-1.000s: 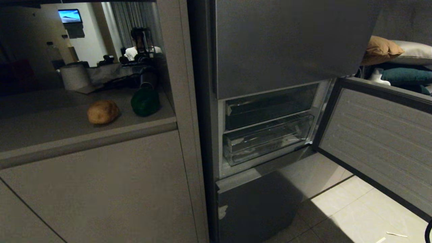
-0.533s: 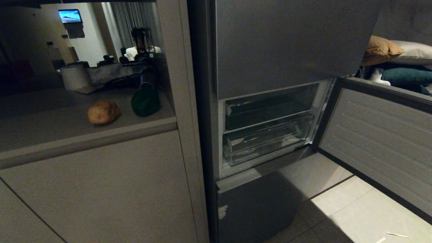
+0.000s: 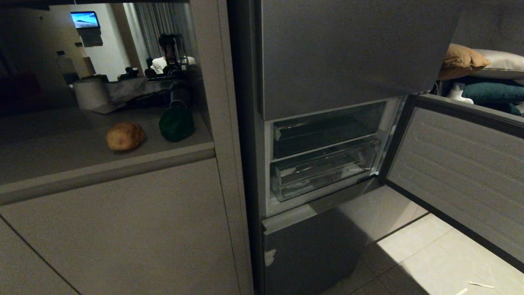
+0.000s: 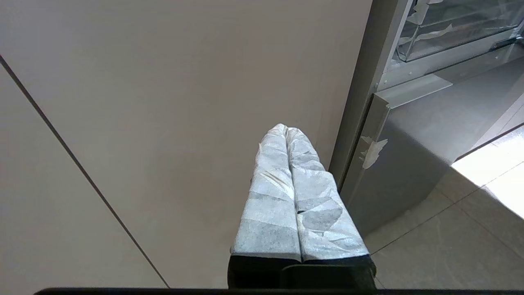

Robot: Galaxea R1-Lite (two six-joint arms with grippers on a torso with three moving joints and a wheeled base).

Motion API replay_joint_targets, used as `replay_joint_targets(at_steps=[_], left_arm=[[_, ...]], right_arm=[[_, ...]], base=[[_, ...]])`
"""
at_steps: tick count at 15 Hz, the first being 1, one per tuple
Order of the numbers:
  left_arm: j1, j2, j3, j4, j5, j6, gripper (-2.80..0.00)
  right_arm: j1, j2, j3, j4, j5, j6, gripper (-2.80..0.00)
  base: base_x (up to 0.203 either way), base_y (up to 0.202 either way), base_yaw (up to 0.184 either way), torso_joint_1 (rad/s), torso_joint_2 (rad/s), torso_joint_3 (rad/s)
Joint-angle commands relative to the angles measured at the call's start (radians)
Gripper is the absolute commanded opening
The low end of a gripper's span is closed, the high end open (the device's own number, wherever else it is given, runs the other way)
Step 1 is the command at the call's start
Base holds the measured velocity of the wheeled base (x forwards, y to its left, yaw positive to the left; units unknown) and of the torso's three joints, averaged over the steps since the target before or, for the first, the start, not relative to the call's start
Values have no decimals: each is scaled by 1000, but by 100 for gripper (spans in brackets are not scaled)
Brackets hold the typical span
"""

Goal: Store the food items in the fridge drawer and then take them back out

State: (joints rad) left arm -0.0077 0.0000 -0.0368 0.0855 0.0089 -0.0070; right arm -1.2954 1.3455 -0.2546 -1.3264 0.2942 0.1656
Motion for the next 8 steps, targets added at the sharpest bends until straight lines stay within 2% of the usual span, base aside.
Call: replay_joint_targets(at_steps=[1, 4, 8], left_arm=[[0, 0, 0, 0, 0, 0, -280], [0, 0, 0, 0, 0, 1, -280], [0, 0, 0, 0, 0, -1, -280]], right_arm=[[-99, 131, -65, 8, 57, 7, -280], [-175, 239, -152, 15, 77, 10, -280], [-211, 358, -222, 18, 90, 3, -280]], base=[[0, 0, 0, 0, 0, 0], [0, 0, 0, 0, 0, 0], [0, 0, 0, 0, 0, 0]])
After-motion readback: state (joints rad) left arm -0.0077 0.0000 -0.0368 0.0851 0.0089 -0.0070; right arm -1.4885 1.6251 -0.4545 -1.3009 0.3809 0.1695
